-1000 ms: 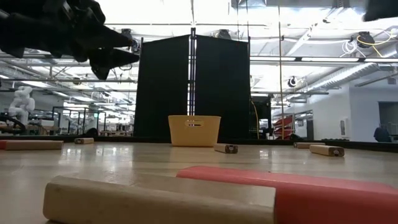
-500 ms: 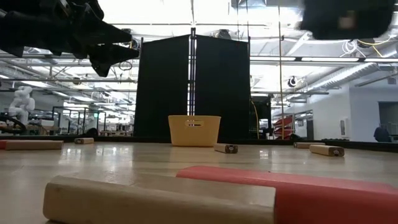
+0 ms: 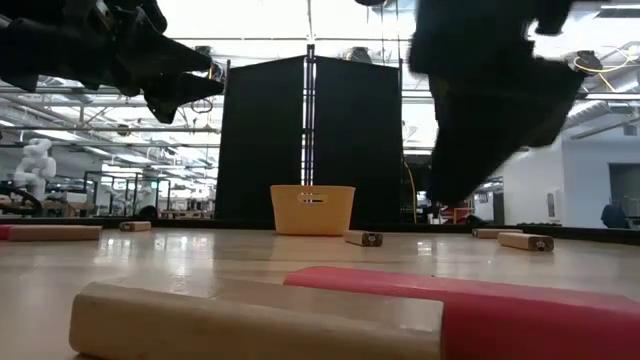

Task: Sort blocks
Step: Put the orange block into the orange bin

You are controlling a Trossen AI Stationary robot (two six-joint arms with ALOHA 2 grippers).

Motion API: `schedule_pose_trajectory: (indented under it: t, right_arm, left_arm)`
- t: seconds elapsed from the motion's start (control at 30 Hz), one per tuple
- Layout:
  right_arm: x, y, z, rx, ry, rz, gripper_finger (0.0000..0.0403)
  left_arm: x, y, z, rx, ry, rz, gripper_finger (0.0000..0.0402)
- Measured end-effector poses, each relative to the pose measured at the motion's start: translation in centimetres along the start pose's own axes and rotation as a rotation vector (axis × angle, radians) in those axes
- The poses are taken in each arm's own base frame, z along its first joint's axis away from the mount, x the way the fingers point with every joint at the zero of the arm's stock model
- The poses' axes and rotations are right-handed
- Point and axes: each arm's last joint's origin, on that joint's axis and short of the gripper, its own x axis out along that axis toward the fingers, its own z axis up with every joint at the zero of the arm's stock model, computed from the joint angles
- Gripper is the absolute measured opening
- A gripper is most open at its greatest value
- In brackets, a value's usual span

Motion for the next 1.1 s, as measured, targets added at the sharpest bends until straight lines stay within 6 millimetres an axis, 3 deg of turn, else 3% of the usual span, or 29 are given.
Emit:
schedule_pose_trajectory:
  t: [0.23,0.7,1.1]
  right_arm:
    - [2.4,-0.1,-2.3,-0.131,0.014,-0.058,0.0206]
    - [5.2,-0.2,-5.5,-0.388,-0.073,-0.208,0.0151]
    - [5.3,-0.5,-6.6,-0.413,-0.068,-0.295,0.0089]
  left_arm:
    - [0.0,0.0,0.0,0.007,0.000,0.000,0.0207]
    - [0.0,0.0,0.0,0.007,0.000,0.001,0.0207]
    - [0.0,0.0,0.0,0.008,-0.001,0.001,0.0207]
